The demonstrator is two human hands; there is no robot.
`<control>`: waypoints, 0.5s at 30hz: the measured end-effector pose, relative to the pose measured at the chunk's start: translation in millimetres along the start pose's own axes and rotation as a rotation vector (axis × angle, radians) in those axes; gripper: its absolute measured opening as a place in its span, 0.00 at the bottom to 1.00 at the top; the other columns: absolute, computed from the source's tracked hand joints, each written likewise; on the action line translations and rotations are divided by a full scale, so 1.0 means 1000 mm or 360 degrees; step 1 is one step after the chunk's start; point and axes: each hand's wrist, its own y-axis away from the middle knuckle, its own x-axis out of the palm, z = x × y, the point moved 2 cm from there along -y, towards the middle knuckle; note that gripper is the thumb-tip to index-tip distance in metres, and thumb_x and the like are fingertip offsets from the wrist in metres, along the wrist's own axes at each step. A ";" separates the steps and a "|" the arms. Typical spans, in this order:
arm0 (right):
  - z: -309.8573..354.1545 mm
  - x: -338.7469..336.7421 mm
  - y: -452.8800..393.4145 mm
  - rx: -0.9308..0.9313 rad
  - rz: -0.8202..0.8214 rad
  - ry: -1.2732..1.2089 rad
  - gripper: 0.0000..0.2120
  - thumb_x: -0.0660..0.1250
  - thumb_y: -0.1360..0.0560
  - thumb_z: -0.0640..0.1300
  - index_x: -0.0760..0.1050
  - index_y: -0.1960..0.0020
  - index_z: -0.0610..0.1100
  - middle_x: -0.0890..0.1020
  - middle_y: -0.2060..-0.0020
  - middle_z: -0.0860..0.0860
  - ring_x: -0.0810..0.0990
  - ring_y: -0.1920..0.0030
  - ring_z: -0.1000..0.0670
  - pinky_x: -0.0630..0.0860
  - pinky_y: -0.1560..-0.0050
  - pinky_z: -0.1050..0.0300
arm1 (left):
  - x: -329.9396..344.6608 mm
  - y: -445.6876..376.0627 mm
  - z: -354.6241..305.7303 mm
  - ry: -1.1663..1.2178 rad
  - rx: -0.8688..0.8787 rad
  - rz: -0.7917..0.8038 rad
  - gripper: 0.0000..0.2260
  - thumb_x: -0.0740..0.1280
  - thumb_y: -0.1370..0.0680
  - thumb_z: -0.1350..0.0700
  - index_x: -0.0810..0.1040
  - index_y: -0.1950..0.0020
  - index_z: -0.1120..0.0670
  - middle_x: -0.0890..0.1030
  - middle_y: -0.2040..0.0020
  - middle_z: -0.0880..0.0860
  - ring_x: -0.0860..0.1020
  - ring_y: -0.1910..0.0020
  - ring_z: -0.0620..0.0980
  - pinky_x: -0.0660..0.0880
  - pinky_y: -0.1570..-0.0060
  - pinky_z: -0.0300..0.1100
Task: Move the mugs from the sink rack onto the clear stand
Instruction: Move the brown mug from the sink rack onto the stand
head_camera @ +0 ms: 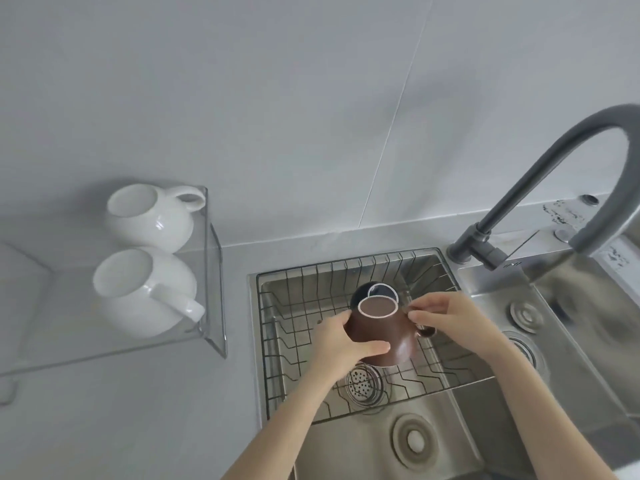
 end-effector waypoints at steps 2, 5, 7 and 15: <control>0.043 0.005 0.000 -0.0182 0.0009 0.0016 0.05 0.72 0.31 0.39 0.83 0.58 0.48 0.87 0.62 0.51 0.83 0.62 0.58 0.76 0.59 0.67 | -0.033 0.017 -0.020 0.0002 0.0125 -0.0186 0.24 0.77 0.44 0.50 0.79 0.49 0.51 0.84 0.52 0.50 0.81 0.51 0.49 0.77 0.48 0.48; 0.117 0.024 0.001 -0.0451 0.0105 -0.0074 0.06 0.70 0.30 0.36 0.82 0.54 0.41 0.86 0.61 0.46 0.82 0.65 0.57 0.77 0.63 0.69 | -0.091 0.050 -0.047 0.0009 0.0306 -0.0479 0.24 0.76 0.44 0.48 0.79 0.49 0.49 0.84 0.53 0.47 0.80 0.51 0.47 0.77 0.49 0.43; 0.166 0.044 0.004 -0.0636 0.0183 -0.0112 0.05 0.70 0.30 0.35 0.82 0.56 0.41 0.85 0.61 0.42 0.81 0.65 0.54 0.79 0.61 0.66 | -0.131 0.075 -0.059 0.0029 0.0400 -0.0677 0.22 0.76 0.43 0.49 0.78 0.50 0.48 0.83 0.56 0.44 0.80 0.53 0.44 0.77 0.51 0.38; 0.321 0.183 -0.005 -0.1111 0.0569 -0.0182 0.08 0.66 0.28 0.32 0.79 0.50 0.37 0.83 0.58 0.45 0.81 0.63 0.58 0.77 0.59 0.68 | -0.294 0.147 -0.045 -0.0103 0.0535 -0.1417 0.27 0.77 0.40 0.52 0.75 0.43 0.48 0.81 0.53 0.41 0.78 0.52 0.42 0.73 0.51 0.31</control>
